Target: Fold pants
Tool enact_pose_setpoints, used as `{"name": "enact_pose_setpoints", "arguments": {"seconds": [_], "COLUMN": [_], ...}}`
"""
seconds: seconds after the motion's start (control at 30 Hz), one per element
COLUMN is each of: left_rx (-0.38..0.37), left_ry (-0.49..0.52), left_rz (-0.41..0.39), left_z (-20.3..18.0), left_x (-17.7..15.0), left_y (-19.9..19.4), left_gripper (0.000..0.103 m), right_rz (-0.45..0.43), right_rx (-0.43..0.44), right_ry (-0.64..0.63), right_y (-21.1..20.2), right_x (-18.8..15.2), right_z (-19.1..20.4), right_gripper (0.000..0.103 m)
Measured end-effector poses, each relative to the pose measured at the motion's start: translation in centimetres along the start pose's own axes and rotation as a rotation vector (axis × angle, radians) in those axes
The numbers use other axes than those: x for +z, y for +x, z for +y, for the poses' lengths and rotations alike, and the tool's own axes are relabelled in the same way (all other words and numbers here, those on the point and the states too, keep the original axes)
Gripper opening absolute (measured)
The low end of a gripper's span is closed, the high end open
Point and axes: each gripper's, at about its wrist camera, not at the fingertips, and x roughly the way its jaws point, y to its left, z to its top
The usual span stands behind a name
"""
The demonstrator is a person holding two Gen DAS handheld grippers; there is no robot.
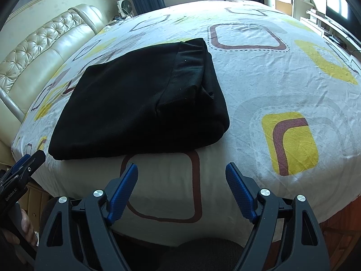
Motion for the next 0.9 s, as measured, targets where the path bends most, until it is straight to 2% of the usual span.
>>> {"name": "enact_pose_setpoints", "arguments": {"seconds": [0.67, 0.73, 0.8, 0.9], "left_rx": [0.001, -0.005, 0.004, 0.059], "left_ry": [-0.009, -0.023, -0.016, 0.029], "left_rz": [0.004, 0.021, 0.023, 0.016], "left_z": [0.1, 0.2, 0.0, -0.5], "left_x": [0.2, 0.4, 0.6, 1.5], "left_y": [0.1, 0.3, 0.2, -0.4], "left_gripper": [0.097, 0.101, 0.101, 0.101], "right_rz": [0.015, 0.017, 0.018, 0.019], "right_rx": [0.004, 0.006, 0.007, 0.009], "right_ry": [-0.006, -0.008, -0.009, -0.003], "right_y": [0.3, 0.4, 0.4, 0.4], "right_x": [-0.2, -0.2, -0.1, -0.1], "right_z": [0.2, 0.2, 0.2, 0.1], "right_gripper": [0.079, 0.079, 0.079, 0.079]}}
